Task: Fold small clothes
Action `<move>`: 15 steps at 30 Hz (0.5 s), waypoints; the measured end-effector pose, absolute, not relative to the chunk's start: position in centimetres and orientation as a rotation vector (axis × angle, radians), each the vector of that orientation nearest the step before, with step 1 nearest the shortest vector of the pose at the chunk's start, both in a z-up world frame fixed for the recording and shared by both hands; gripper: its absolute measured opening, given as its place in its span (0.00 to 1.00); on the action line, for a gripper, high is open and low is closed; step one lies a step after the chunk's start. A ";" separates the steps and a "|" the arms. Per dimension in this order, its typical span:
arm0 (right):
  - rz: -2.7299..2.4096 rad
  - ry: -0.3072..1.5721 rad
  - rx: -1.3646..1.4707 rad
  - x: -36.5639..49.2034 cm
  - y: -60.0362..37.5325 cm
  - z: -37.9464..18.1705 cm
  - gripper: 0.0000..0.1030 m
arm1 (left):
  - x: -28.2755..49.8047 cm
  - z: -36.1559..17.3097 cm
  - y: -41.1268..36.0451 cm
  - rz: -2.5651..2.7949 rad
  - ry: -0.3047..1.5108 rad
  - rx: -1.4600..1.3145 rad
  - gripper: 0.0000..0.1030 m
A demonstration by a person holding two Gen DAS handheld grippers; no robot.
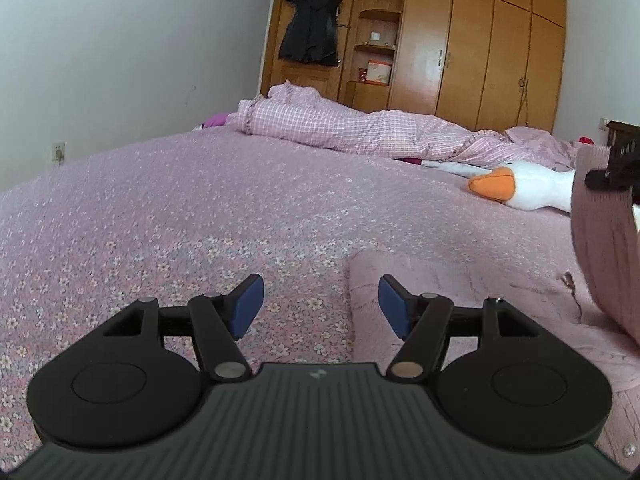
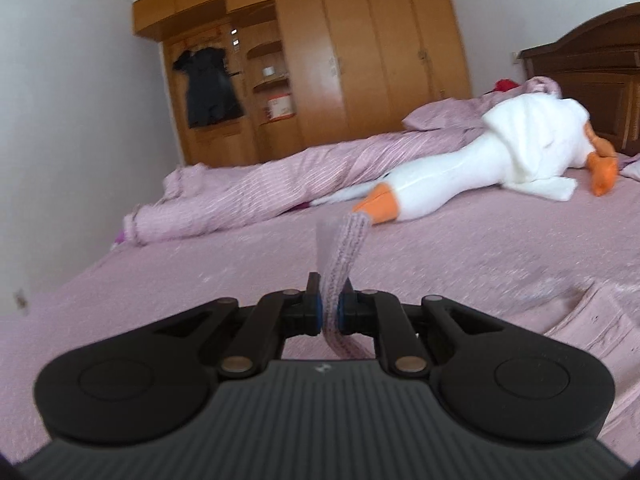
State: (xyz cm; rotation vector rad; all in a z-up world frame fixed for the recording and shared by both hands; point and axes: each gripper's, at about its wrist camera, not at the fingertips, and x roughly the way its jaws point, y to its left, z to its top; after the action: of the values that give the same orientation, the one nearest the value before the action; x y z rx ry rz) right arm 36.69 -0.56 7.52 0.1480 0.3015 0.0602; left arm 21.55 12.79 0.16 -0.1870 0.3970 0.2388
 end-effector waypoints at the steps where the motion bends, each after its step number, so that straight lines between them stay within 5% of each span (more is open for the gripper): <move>1: 0.071 0.306 0.128 36.6 0.0 6.9 0.12 | 21.6 0.1 12.9 0.242 0.400 -0.188 0.69; 9: 0.163 0.395 0.060 35.5 2.6 2.4 0.13 | 21.6 0.1 13.0 0.252 0.408 -0.191 0.69; 15: 0.281 0.472 0.258 35.8 0.3 2.2 0.14 | 21.8 -0.1 13.1 0.255 0.422 -0.194 0.69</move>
State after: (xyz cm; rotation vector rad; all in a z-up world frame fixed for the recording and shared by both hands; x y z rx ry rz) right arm 35.80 0.29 2.18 0.2579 0.4718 0.2809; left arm 21.79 13.07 -0.11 -0.1942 0.4219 0.2546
